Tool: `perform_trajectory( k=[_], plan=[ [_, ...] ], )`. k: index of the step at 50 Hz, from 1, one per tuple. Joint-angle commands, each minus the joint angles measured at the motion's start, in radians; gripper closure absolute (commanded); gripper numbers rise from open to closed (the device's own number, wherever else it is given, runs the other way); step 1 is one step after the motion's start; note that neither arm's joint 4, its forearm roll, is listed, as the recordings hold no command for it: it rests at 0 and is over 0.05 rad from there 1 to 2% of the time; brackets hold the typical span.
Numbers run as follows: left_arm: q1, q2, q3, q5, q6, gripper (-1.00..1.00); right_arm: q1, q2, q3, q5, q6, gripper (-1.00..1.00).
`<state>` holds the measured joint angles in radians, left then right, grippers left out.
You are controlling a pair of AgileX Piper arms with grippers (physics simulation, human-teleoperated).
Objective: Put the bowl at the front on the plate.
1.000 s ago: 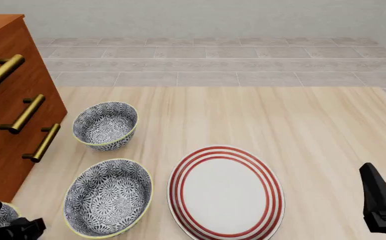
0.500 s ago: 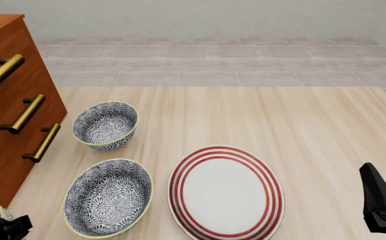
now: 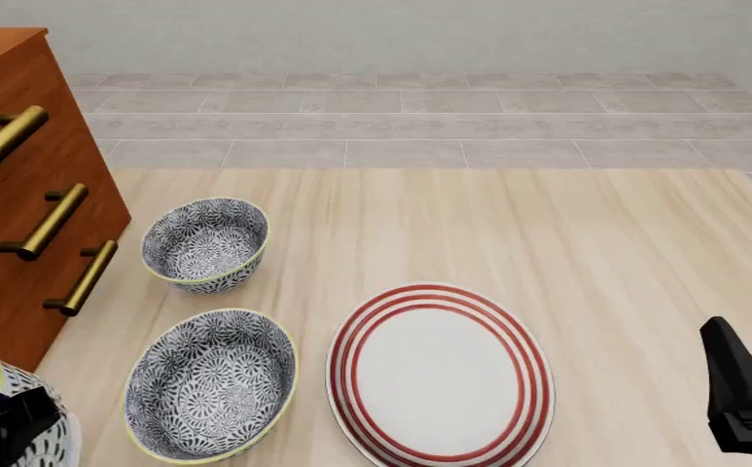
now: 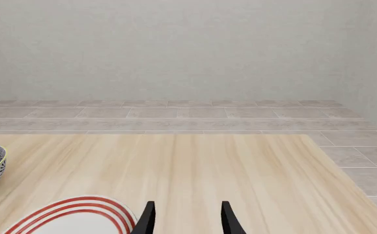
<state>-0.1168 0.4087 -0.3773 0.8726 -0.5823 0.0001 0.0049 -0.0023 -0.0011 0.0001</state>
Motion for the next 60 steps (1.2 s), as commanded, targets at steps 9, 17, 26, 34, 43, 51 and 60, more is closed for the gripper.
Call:
perform_trajectory(
  k=[9,17,26,34,43,51,60],
  plan=[
    [-0.073,0.081,-0.119,-0.04,-0.006,1.0,0.0,0.0,0.0,0.0,0.0,-1.0],
    [-0.083,0.127,-0.188,-0.024,0.02,1.0,0.0,0.0,0.0,0.0,0.0,-1.0],
    [-0.097,0.191,-0.313,0.039,0.099,1.0,0.0,0.0,0.0,0.0,0.0,-1.0],
    [-0.117,0.268,-0.384,0.024,0.18,1.0,0.0,0.0,0.0,0.0,0.0,-1.0],
    [-0.148,0.366,-0.52,0.036,0.285,1.0,0.0,0.0,0.0,0.0,0.0,-1.0],
    [-0.214,0.441,-0.584,0.032,0.345,1.0,0.0,0.0,0.0,0.0,0.0,-1.0],
    [-0.256,0.502,-0.65,0.011,0.409,1.0,0.0,0.0,0.0,0.0,0.0,-1.0]
  ],
)
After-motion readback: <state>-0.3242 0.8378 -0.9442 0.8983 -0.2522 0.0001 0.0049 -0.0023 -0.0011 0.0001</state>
